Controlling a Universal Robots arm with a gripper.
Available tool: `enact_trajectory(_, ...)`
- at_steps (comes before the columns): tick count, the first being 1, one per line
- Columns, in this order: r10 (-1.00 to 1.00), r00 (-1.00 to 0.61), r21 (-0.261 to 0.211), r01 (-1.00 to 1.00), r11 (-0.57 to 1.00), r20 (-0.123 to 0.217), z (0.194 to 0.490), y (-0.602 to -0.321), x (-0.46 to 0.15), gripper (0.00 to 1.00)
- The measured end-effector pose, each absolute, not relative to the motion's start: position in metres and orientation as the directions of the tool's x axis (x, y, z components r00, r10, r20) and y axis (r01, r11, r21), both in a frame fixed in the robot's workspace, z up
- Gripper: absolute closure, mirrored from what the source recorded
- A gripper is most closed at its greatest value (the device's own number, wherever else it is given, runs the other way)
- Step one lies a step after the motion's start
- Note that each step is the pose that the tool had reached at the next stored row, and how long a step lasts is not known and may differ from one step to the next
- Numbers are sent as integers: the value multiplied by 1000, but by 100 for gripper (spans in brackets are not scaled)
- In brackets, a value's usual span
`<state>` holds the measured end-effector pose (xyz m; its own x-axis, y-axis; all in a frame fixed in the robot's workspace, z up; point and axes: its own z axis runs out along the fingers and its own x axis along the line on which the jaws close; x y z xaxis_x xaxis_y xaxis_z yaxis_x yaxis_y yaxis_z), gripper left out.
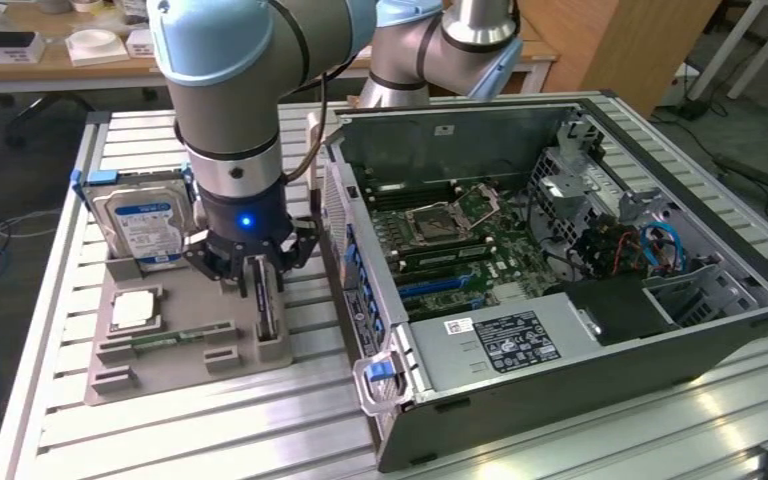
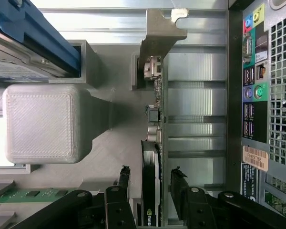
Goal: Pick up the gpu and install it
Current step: 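Pick up the gpu and move the gpu toward the slot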
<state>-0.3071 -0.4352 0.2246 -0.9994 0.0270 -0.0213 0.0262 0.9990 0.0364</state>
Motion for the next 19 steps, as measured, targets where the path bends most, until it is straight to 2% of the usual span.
enact_trajectory(7, 27, -999, 36, 26, 999, -21, 225, -435, -307, 54)
enact_trajectory(9, 27, -999, 36, 26, 999, -21, 225, -435, -307, 67)
enact_trajectory(10, 27, -999, 36, 26, 999, -21, 225, -435, -307, 67)
enact_trajectory(11, 27, -999, 36, 26, 999, -21, 225, -435, -307, 73)
enact_trajectory(12, 27, -999, 36, 26, 999, -21, 225, -435, -307, 74)
enact_trajectory(19, 27, -999, 36, 26, 999, -21, 225, -435, -307, 74)
